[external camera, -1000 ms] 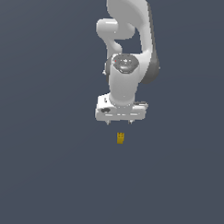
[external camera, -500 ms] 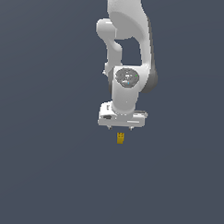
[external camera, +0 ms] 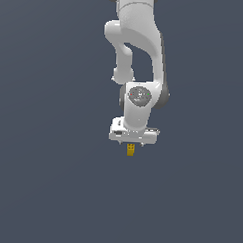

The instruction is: Pick up the object and move it to a goal position.

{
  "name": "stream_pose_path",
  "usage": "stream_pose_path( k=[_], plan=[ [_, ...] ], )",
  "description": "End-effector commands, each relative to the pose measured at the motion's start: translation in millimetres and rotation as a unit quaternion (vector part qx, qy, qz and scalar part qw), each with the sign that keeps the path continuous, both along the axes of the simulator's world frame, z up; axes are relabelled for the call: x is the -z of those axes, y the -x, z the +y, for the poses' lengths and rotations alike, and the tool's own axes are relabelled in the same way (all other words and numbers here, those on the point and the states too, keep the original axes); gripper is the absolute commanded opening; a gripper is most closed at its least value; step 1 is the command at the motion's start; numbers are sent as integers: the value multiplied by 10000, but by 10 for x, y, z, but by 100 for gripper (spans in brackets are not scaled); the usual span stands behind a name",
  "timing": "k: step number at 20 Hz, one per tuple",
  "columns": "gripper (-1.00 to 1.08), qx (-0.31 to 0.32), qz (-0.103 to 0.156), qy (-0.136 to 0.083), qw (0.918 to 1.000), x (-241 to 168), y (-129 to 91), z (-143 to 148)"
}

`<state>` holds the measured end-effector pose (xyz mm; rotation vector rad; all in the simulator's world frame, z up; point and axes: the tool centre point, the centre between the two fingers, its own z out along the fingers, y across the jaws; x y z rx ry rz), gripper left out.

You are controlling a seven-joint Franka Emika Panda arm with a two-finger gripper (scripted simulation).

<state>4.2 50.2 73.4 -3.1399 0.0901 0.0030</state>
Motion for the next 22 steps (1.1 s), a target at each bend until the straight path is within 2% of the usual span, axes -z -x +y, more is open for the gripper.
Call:
stream_pose_path(
  k=[1,19,20,22],
  plan=[
    [100,0,0,0,10000,0,0,0],
    [100,19,-9,3,10000,515,-2,2],
    [-100,19,-9,3,10000,515,-2,2],
    [-100,19,-9,3,10000,515,-2,2]
  ],
)
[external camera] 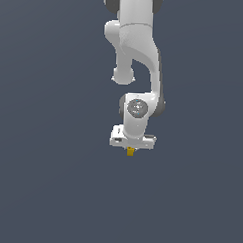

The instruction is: Pick up the object and move it to a goal position.

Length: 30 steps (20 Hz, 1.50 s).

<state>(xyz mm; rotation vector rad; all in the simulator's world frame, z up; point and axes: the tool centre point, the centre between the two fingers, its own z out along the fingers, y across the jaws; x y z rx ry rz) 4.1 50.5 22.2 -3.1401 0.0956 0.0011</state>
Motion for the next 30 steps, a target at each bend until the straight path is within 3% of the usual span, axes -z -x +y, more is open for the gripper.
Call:
stream_pose_path(
  k=[1,14,30],
  plan=[
    [-100,1,-3,0,10000,2,-3,-1],
    [-100,1,-3,0,10000,-95,-41,131],
    [-100,1,-3,0,10000,-849,-388,1186]
  ],
)
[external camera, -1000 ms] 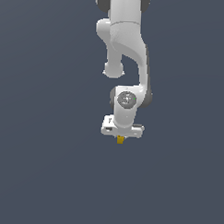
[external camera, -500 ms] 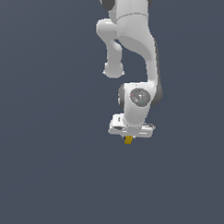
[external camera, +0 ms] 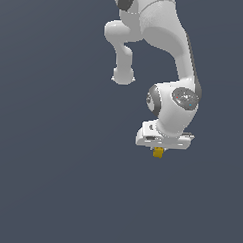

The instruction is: Pick up the object and move it to a goal position.

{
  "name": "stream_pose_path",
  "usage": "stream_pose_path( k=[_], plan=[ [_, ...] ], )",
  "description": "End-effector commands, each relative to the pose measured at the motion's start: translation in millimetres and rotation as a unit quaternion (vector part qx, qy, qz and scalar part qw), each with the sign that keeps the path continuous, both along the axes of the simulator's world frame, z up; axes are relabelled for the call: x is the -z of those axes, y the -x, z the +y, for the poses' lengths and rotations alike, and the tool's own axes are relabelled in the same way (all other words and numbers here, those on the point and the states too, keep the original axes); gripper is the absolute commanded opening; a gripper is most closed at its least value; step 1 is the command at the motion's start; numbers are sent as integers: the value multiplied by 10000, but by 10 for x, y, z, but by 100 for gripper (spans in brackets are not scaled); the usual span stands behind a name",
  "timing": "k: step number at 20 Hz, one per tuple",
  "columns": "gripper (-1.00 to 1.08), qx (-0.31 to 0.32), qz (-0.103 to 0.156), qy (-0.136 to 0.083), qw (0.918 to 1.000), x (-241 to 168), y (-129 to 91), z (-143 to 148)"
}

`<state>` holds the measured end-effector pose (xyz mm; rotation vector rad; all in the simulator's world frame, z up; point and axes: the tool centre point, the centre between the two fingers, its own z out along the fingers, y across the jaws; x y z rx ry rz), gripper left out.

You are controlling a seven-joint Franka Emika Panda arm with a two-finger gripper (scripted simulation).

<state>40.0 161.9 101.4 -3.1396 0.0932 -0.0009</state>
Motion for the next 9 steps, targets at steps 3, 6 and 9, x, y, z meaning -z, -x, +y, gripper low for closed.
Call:
stream_pose_path(
  k=[3,6,9],
  plan=[
    [-100,9,3,3,10000,-126,-69,171],
    [-100,9,3,3,10000,-164,-93,226],
    [-100,9,3,3,10000,-177,-100,243]
  ],
)
